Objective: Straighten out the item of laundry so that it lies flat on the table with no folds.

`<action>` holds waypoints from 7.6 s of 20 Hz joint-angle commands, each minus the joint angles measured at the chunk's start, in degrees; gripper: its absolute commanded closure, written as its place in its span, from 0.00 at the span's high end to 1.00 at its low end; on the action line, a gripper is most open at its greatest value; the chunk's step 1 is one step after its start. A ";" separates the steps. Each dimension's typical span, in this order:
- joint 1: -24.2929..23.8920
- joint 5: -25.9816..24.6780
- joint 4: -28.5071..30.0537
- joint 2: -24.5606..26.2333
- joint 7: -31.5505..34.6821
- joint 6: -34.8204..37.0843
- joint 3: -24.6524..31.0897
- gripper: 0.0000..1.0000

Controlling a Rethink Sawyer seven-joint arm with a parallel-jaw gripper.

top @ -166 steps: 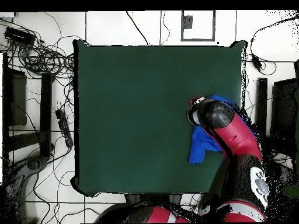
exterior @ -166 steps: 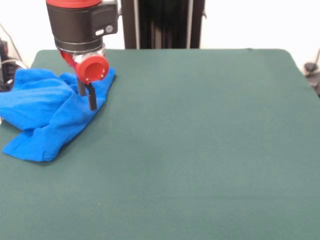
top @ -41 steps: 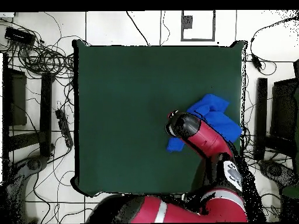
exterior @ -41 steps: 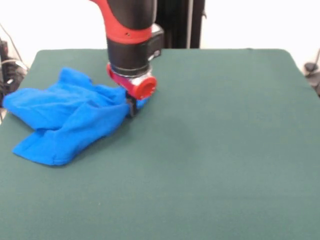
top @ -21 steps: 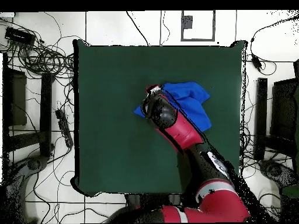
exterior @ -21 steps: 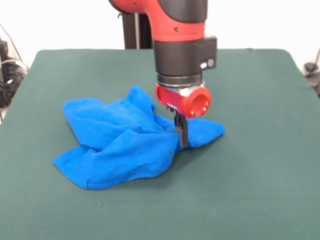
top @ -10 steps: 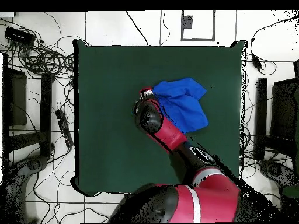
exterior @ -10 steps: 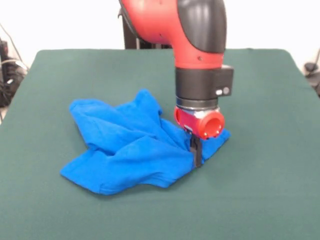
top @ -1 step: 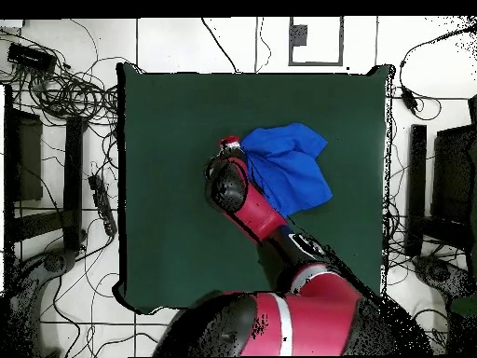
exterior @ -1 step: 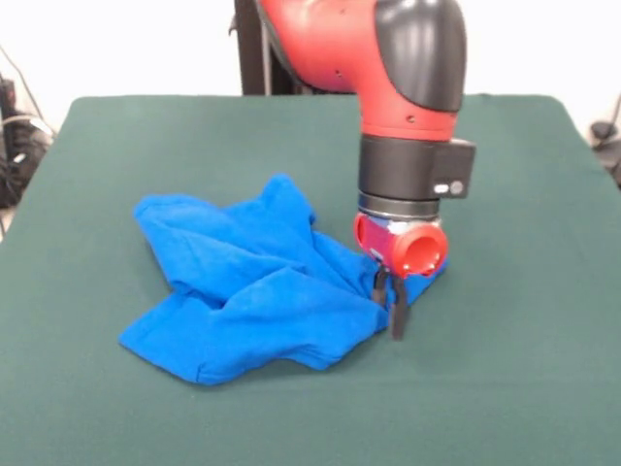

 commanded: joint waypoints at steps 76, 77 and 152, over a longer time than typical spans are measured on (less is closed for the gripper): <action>-13.01 -41.32 -1.62 -4.97 -2.33 45.34 -10.00 1.00; -13.29 -42.13 -1.91 -3.90 -2.15 43.95 -9.93 1.00; -32.88 -72.53 -12.14 -0.41 -5.74 45.59 -10.84 0.00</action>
